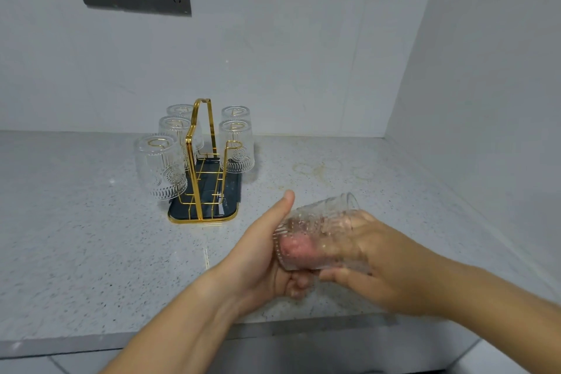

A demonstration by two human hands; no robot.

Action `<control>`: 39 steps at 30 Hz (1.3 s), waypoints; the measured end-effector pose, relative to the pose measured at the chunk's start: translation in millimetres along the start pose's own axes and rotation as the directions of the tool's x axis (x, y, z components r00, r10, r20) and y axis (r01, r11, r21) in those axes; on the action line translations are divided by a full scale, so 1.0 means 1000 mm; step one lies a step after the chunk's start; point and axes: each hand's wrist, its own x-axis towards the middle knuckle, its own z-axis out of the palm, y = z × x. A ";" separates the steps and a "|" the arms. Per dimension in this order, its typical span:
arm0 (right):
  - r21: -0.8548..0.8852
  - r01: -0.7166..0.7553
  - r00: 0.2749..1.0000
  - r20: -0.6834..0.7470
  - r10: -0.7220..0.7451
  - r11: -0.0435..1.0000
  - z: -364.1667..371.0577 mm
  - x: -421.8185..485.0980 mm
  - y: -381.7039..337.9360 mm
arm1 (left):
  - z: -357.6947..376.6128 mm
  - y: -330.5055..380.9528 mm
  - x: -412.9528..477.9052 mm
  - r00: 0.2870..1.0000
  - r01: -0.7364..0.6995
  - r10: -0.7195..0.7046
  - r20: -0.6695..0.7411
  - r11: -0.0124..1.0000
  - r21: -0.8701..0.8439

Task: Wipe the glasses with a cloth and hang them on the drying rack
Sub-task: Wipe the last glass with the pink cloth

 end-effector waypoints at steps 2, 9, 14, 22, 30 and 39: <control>0.401 -0.118 0.986 -0.057 0.154 0.908 -0.003 0.000 0.000 | -0.001 -0.004 0.001 0.996 -0.090 0.089 0.025 0.995 0.041; 0.904 -0.148 0.963 0.040 0.266 0.401 0.001 -0.003 -0.017 | 0.003 -0.023 0.004 0.886 -0.360 0.415 -0.207 0.897 0.258; 0.747 -0.170 0.932 -0.090 0.351 0.643 0.000 -0.008 -0.008 | 0.006 -0.011 0.006 0.965 -0.130 0.119 -0.235 0.991 -0.033; 0.145 -0.073 0.997 -0.022 0.077 0.987 0.007 -0.014 -0.001 | 0.009 -0.005 0.005 0.976 0.200 -0.206 -0.064 0.975 -0.093; 0.740 -0.188 0.964 0.015 0.264 0.646 0.008 -0.011 -0.012 | 0.002 -0.013 0.007 0.980 -0.129 0.160 -0.119 0.964 0.231; 0.632 -0.208 0.935 -0.097 0.342 0.746 0.003 -0.012 -0.016 | 0.009 -0.018 0.006 0.955 -0.181 0.183 -0.233 0.983 0.032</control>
